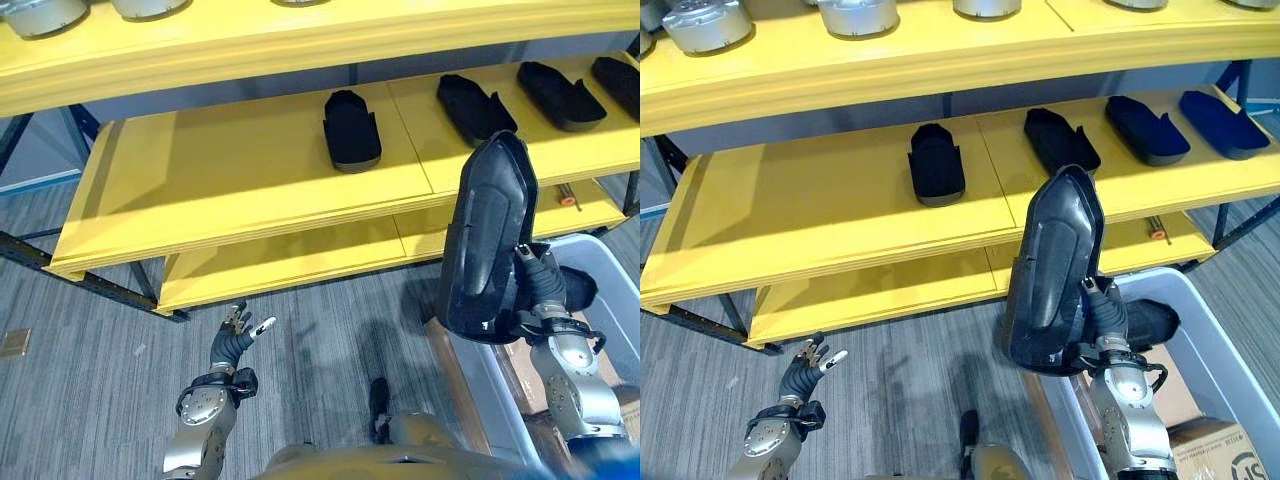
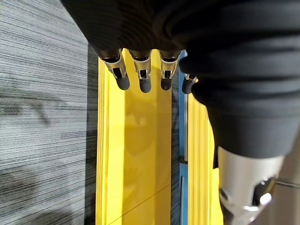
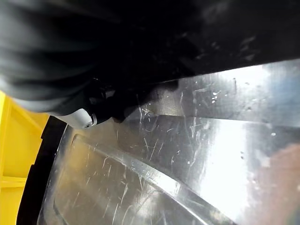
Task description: Move parts from the plastic box to the shelf.
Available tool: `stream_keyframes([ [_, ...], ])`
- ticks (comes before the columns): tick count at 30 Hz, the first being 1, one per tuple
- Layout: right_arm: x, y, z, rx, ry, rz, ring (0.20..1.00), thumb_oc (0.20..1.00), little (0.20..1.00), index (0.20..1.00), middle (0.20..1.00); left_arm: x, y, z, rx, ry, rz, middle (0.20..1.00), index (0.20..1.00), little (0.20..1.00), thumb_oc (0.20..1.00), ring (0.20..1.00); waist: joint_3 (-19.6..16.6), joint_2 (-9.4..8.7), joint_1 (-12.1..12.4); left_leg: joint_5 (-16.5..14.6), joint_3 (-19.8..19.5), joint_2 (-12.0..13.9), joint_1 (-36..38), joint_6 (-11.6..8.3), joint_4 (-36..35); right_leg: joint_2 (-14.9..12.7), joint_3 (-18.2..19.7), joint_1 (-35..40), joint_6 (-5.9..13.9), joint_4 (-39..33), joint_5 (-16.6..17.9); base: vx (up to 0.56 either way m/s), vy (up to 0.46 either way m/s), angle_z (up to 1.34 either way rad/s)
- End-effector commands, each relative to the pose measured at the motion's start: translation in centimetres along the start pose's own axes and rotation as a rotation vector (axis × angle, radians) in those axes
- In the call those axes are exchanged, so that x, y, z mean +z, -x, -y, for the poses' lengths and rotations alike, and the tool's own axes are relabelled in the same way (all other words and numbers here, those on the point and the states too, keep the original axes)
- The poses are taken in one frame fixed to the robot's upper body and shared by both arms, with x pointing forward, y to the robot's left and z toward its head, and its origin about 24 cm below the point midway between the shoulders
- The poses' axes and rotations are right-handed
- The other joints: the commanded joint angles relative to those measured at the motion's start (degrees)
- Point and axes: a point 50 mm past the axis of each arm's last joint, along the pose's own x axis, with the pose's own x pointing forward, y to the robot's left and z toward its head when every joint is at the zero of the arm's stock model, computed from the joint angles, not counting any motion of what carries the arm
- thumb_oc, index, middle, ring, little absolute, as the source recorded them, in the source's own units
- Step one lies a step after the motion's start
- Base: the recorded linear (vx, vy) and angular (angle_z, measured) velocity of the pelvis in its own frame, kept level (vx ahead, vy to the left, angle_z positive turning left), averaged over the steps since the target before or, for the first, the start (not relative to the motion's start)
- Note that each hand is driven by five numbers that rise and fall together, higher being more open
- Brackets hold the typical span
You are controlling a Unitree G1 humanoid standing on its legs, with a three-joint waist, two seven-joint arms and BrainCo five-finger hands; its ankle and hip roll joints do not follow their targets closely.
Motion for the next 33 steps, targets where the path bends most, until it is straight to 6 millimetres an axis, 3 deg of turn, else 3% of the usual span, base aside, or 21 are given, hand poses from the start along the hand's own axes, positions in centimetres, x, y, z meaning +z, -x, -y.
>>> stream_keyframes([
  [1, 3.5, -0.4, -0.6, 0.035, -0.056, 0.192, 0.2, 0.2, 0.2, 0.2, 0.2, 2.1, 0.3, -1.6, 0.024, -0.021, 0.1, 1.0, 1.0, 1.0, 1.0, 1.0, 1.2, -2.98, 1.6, 6.6, 2.7, -7.4, -10.8, 0.77, 13.8, -4.9, 2.9, 1.8, 5.6, 2.5, -2.7, -0.02, -0.023, 0.18],
  [3, 3.6, -0.5, -0.7, 0.035, -0.055, 0.198, 0.2, 0.2, 0.2, 0.2, 0.2, 2.1, 0.2, -1.5, 0.026, -0.018, 0.104, 1.0, 1.0, 1.0, 1.0, 1.0, 2.0, -3.47, 2.4, 6.6, 3.1, -8.3, -13.8, 1.12, 17.2, -5.3, 2.6, 2.0, 5.62, 2.4, -2.8, -0.02, -0.03, -0.09],
  [4, 3.6, -0.5, -0.6, 0.028, -0.06, 0.199, 0.2, 0.2, 0.2, 0.2, 0.2, 2.1, 0.3, -1.6, 0.032, -0.012, 0.104, 1.0, 1.0, 1.0, 1.0, 1.0, 2.4, -3.85, 2.7, 5.9, 4.9, -7.4, -15.8, 1.78, 16.7, -6.0, 2.2, 2.3, 5.85, 2.4, -3.1, 0.04, -0.007, 0.05],
  [5, 3.6, -0.5, -0.5, 0.019, -0.06, 0.197, 0.2, 0.2, 0.2, 0.2, 0.2, 2.2, 0.4, -1.8, 0.038, -0.007, 0.104, 1.0, 1.0, 1.0, 1.0, 1.0, 2.3, -4.2, 2.8, 5.1, 6.8, -4.9, -16.4, 2.43, 13.7, -6.7, 1.7, 2.6, 6.23, 2.3, -3.3, 0.14, 0.089, 0.22],
  [6, 3.4, -0.4, -0.1, -0.01, -0.063, 0.189, 0.2, 0.2, 0.2, 0.2, 0.2, 2.2, 0.6, -1.8, 0.037, 0.004, 0.104, 1.0, 1.0, 1.0, 1.0, 1.0, 2.0, -4.49, 2.7, 6.4, 9.8, 2.0, -15.9, 2.27, 3.7, -8.1, 0.7, 3.8, 7.47, 1.7, -3.8, 0.18, 0.149, 0.6],
  [7, 3.3, -0.4, 0.1, -0.027, -0.065, 0.187, 0.2, 0.2, 0.2, 0.2, 0.2, 2.3, 0.5, -1.7, 0.035, -0.002, 0.106, 1.0, 1.0, 1.0, 1.0, 1.0, 2.0, -3.93, 2.8, 11.8, 11.0, 5.7, -16.5, 0.91, -2.2, -8.3, 0.1, 4.3, 7.87, 1.6, -4.3, 0.3, 0.387, 0.83],
  [8, 3.4, -0.3, 0.8, -0.064, -0.045, 0.188, 0.2, 0.2, 0.2, 0.2, 0.2, 2.5, 0.2, -1.4, 0.027, -0.007, 0.114, 1.0, 1.0, 1.0, 1.0, 1.0, 1.9, -2.38, 2.6, 17.8, 13.0, 10.6, -18.9, -2.09, -10.1, -9.4, -0.4, 5.9, 9.14, 1.8, -5.7, 0.2, 0.307, 0.77],
  [10, 3.1, -0.3, 0.8, -0.069, -0.05, 0.179, 0.2, 0.2, 0.2, 0.2, 0.2, 2.5, 0.1, -1.4, 0.031, -0.007, 0.112, 1.0, 1.0, 1.0, 1.0, 1.0, 1.7, -1.69, 3.0, 18.3, 11.8, 11.0, -18.0, -2.76, -10.1, -9.6, -0.1, 6.5, 9.52, 1.8, -5.9, 0.22, 0.361, 0.23],
  [11, 2.6, 0.0, 0.4, -0.051, -0.048, 0.158, 0.2, 0.2, 0.2, 0.2, 0.2, 2.0, 0.3, -1.3, 0.032, 0.009, 0.098, 1.0, 1.0, 1.0, 1.0, 1.0, 0.7, -0.59, 2.9, 16.8, 12.0, 10.3, -16.2, -3.1, -10.1, -10.1, 0.4, 8.1, 10.44, 1.4, -6.1, 0.29, 0.46, -0.39],
  [12, 2.4, 0.2, 0.4, -0.05, -0.058, 0.153, 0.2, 0.2, 0.2, 0.2, 0.2, 2.1, 0.3, -1.3, 0.026, 0.011, 0.102, 1.0, 1.0, 1.0, 1.0, 1.0, 0.1, -0.64, 2.8, 16.2, 13.0, 9.7, -15.7, -2.94, -10.1, -10.9, 0.4, 8.9, 10.77, 0.6, -5.6, 0.27, 0.427, -0.56],
  [14, 1.9, 0.5, 0.1, -0.041, -0.085, 0.14, 0.2, 0.2, 0.2, 0.2, 0.2, 2.3, 0.3, -1.3, 0.014, -0.001, 0.113, 1.0, 1.0, 1.0, 1.0, 1.0, -0.4, -1.37, 3.3, 15.2, 13.7, 8.0, -15.0, -2.42, -9.1, -13.1, 0.4, 10.4, 11.92, -0.9, -4.4, 0.18, 0.291, -0.31],
  [17, 1.5, 0.3, -0.7, -0.013, -0.102, 0.117, 0.2, 0.2, 0.2, 0.2, 0.2, 3.1, 0.0, -1.9, 0.014, -0.035, 0.131, 1.0, 1.0, 1.0, 1.0, 1.0, -0.6, -3.23, 3.9, 10.3, 15.0, 4.7, -17.5, -0.25, -2.4, -17.1, 0.3, 11.1, 13.77, -1.9, -2.3, 0.14, 0.32, 0.09],
  [21, 1.5, 0.1, -1.4, 0.013, -0.105, 0.114, 0.2, 0.2, 0.2, 0.2, 0.2, 4.0, -0.3, -2.2, 0.025, -0.052, 0.155, 1.0, 1.0, 1.0, 1.0, 1.0, -1.2, -4.41, 4.3, 7.6, 15.3, 2.6, -19.9, 0.95, 1.5, -19.4, 0.0, 10.4, 14.6, -2.0, -0.7, 0.07, 0.2, 0.15],
  [23, 1.7, -0.3, -1.8, 0.032, -0.103, 0.125, 0.2, 0.2, 0.2, 0.2, 0.2, 4.7, -0.7, -2.3, 0.033, -0.061, 0.176, 1.0, 1.0, 1.0, 1.0, 1.0, -1.3, -4.91, 4.6, 5.1, 15.0, 0.5, -21.3, 2.58, 4.5, -21.0, 0.2, 9.5, 15.01, 0.4, 0.9, 0.09, 0.21, 0.15],
  [24, 1.7, -0.3, -1.8, 0.032, -0.103, 0.125, 0.2, 0.2, 0.2, 0.2, 0.2, 4.7, -0.7, -2.3, 0.033, -0.061, 0.177, 1.0, 1.0, 1.0, 1.0, 1.0, -1.3, -4.95, 4.6, 5.0, 15.0, 0.5, -21.5, 2.63, 4.7, -21.1, 0.3, 9.3, 15.07, 0.5, 0.8, 0.12, 0.274, 0.21],
  [27, 2.1, -0.7, -2.9, 0.07, -0.122, 0.142, 0.2, 0.2, 0.2, 0.2, 0.2, 5.7, -1.2, -2.1, 0.025, -0.09, 0.209, 1.0, 1.0, 1.0, 1.0, 1.0, 0.2, -3.77, 3.9, 4.0, 15.1, -1.4, -19.8, 4.98, 3.9, -21.0, 2.2, 2.9, 13.78, 12.6, 7.2, 0.03, 0.239, 0.15],
  [28, 2.1, -0.9, -3.4, 0.089, -0.124, 0.141, 0.2, 0.2, 0.2, 0.2, 0.2, 5.9, -1.2, -2.2, 0.027, -0.094, 0.218, 1.0, 1.0, 1.0, 1.0, 1.0, 0.5, -2.92, 3.9, 3.9, 15.3, -1.1, -18.7, 5.3, 2.8, -20.6, 1.4, 1.2, 13.27, 14.4, 6.5, 0.07, 0.202, -0.14],
  [29, 2.2, -1.3, -4.1, 0.118, -0.12, 0.139, 0.2, 0.2, 0.2, 0.2, 0.2, 6.2, -1.0, -2.4, 0.035, -0.091, 0.23, 1.0, 1.0, 1.0, 1.0, 1.0, 0.8, -2.55, 4.3, 3.3, 16.7, -1.0, -16.0, 5.0, 0.9, -21.5, -2.8, -0.2, 13.33, 9.7, 6.5, 0.14, 0.098, -0.37],
  [30, 2.5, -1.7, -4.4, 0.138, -0.106, 0.145, 0.2, 0.2, 0.2, 0.2, 0.2, 6.3, -1.0, -2.5, 0.038, -0.085, 0.237, 1.0, 1.0, 1.0, 1.0, 1.0, 1.2, -2.66, 4.3, 3.1, 17.1, -0.8, -14.4, 4.6, -0.1, -20.9, -4.1, -0.9, 13.49, 5.6, 6.3, 0.16, -0.003, -0.72],
  [32, 2.9, -2.0, -4.8, 0.157, -0.104, 0.154, 0.2, 0.2, 0.2, 0.2, 0.2, 6.2, -1.0, -2.7, 0.057, -0.075, 0.23, 1.0, 1.0, 1.0, 1.0, 1.0, 1.8, -3.32, 4.0, 2.6, 17.0, -0.6, -13.1, 3.97, -0.3, -19.7, -3.3, -1.8, 14.14, 0.2, 5.9, 0.14, -0.102, -0.59],
  [33, 2.7, -1.7, -4.8, 0.176, -0.09, 0.142, 0.2, 0.2, 0.2, 0.2, 0.2, 5.6, -0.8, -2.6, 0.049, -0.067, 0.213, 1.0, 1.0, 1.0, 1.0, 1.0, 1.9, -4.19, 4.5, 2.5, 16.6, -0.3, -12.5, 3.46, 0.8, -20.3, -3.4, 0.4, 14.54, 1.7, 4.7, 0.1, -0.092, -0.11],
])
